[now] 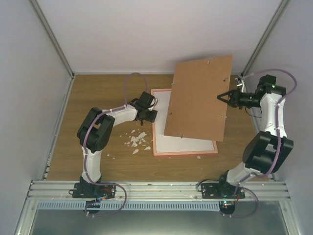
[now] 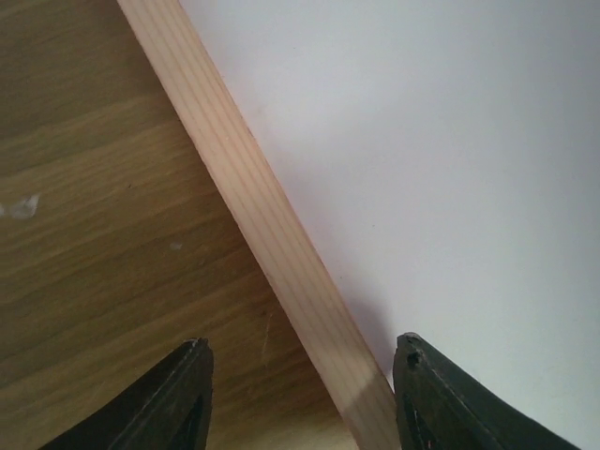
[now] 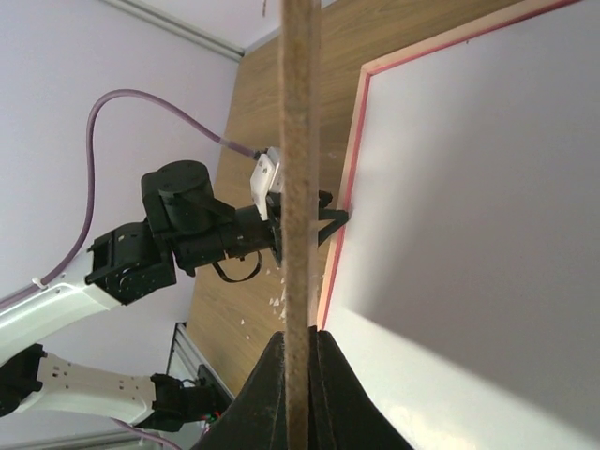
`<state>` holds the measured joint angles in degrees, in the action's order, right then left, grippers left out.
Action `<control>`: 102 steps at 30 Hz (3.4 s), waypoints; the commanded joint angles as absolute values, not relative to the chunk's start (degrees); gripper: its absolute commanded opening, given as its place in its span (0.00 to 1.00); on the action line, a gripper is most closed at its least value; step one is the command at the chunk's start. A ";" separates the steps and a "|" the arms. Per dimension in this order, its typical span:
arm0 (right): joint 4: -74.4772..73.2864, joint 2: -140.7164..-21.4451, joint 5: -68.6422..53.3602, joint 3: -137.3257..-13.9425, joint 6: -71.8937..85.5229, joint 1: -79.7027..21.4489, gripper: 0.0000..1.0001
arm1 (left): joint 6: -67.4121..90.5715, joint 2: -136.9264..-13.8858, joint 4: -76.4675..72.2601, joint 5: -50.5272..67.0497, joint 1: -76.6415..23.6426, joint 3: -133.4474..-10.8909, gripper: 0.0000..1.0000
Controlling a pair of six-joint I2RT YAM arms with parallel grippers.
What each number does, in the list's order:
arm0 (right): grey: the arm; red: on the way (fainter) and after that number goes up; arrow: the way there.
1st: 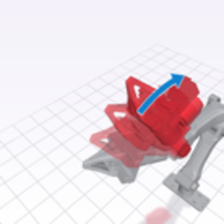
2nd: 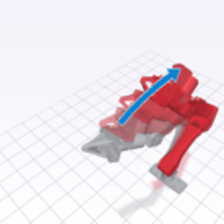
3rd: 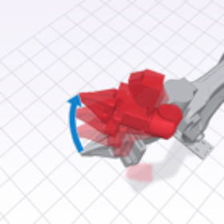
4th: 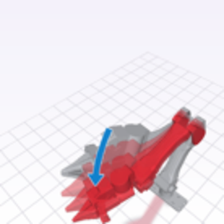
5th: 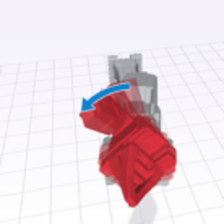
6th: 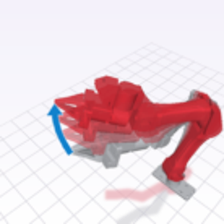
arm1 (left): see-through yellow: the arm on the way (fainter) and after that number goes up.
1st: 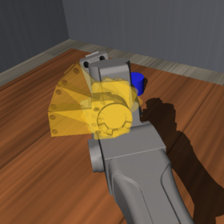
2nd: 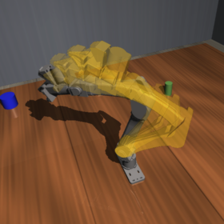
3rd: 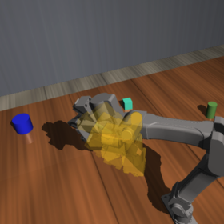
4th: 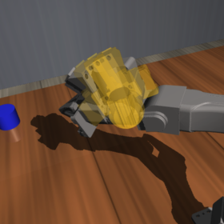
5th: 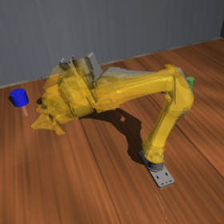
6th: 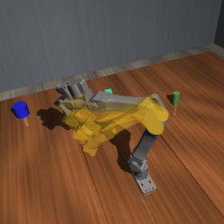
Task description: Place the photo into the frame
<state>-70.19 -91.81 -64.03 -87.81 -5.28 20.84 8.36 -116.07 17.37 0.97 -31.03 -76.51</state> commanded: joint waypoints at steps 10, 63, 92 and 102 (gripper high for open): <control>-75.09 -92.63 -72.54 -85.87 -13.39 21.10 0.00 | 0.50 -107.64 18.82 -1.57 -26.13 -67.03 0.52; -62.90 -107.36 -88.73 -73.26 -18.11 11.08 0.01 | -38.76 -79.43 17.26 19.32 -45.59 -57.36 0.84; -55.58 -106.41 -88.31 -70.31 -10.37 9.83 0.01 | -43.29 -83.11 15.79 13.03 -51.66 -54.91 0.88; -55.24 -106.01 -87.94 -69.96 -10.11 9.70 0.01 | -43.45 -84.21 15.02 9.30 -51.97 -53.36 0.87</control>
<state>-55.72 -108.42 -83.20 -70.35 -10.37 10.17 -42.83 -83.55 17.23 11.40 -52.38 -54.78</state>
